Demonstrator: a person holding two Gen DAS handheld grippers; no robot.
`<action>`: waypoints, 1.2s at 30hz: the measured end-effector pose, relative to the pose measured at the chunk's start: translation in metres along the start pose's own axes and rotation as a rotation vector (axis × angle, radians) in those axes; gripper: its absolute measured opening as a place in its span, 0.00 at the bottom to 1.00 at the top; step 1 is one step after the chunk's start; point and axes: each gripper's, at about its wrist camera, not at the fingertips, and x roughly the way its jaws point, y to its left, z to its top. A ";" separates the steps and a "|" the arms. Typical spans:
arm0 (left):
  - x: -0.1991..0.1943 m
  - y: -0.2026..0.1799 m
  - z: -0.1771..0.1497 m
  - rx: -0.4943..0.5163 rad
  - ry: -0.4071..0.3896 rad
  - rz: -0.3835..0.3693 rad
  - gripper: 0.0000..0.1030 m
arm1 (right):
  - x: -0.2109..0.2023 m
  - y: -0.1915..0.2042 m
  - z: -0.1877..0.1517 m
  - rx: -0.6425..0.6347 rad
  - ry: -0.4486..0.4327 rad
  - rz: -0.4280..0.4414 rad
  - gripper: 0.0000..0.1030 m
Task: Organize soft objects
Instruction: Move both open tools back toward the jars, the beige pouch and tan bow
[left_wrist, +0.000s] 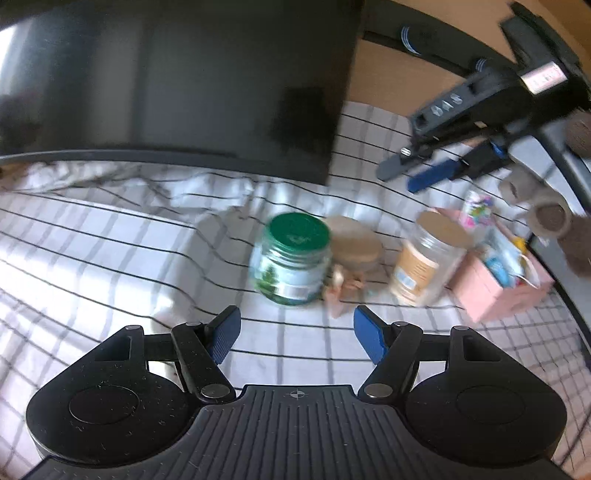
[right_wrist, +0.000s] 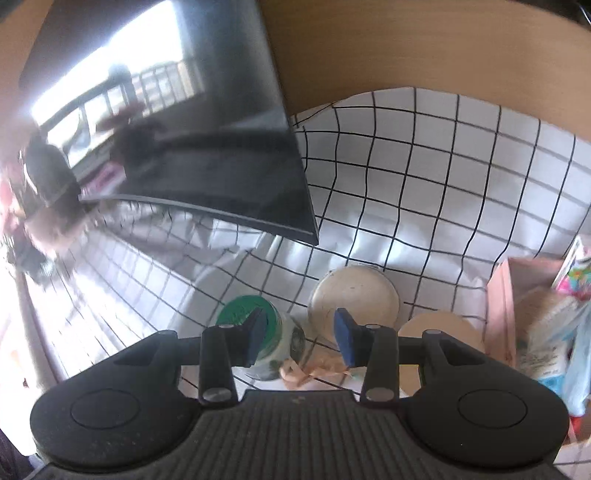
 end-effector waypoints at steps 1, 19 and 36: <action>0.002 -0.003 -0.001 0.016 0.001 -0.028 0.71 | -0.003 0.002 0.001 -0.024 0.009 -0.016 0.39; 0.088 -0.087 0.017 0.228 0.053 -0.051 0.71 | -0.050 -0.025 0.052 -0.299 0.016 -0.082 0.47; 0.131 -0.080 0.018 0.077 0.230 -0.116 0.69 | 0.009 -0.082 0.036 -0.246 0.065 0.073 0.47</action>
